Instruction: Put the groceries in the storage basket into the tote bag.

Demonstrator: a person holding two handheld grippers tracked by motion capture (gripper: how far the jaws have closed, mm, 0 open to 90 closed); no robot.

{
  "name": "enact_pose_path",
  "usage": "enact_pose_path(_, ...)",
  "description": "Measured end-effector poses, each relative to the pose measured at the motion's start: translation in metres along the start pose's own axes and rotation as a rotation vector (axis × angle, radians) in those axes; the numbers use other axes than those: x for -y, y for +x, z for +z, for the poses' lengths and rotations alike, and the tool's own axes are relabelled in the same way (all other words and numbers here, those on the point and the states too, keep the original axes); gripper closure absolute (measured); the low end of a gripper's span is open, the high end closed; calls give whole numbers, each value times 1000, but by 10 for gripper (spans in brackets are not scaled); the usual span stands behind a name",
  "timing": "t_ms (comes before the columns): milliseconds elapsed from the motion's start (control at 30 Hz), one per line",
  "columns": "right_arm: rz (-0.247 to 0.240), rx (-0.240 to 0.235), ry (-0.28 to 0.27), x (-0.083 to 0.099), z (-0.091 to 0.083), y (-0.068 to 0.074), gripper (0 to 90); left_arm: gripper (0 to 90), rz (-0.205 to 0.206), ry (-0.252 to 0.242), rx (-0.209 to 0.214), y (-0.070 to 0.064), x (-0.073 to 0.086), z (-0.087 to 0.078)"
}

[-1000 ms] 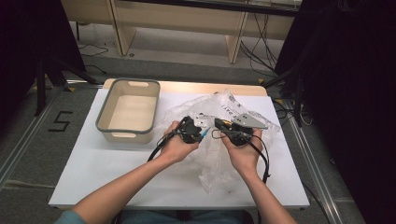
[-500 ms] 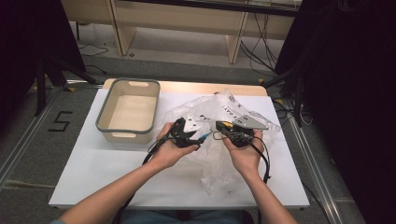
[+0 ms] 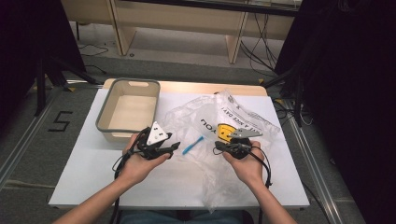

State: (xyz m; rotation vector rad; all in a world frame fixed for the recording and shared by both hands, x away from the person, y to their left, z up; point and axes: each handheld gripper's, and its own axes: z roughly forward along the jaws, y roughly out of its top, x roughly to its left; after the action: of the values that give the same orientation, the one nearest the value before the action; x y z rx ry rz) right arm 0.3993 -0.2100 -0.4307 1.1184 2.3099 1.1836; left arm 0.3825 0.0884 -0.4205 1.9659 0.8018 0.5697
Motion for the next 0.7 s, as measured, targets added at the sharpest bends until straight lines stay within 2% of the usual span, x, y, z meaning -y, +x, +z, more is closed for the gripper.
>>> enact_pose_path(167,-17,-34,90,12,14,4,900,539,-21,-11,-45,7,-1,4)
enact_pose_path(333,-44,-64,156,19,28,10,900,537,-16,4,-48,7,2,11)
enact_pose_path(433,-46,-89,176,22,31,9,804,530,-12,13,-39,5,8,15)
enact_pose_path(567,-1,-56,100,17,11,0,688,517,-10,31,-32,5,14,15)
enact_pose_path(700,49,28,17,13,-23,-20,593,511,-13,38,-36,7,19,12)
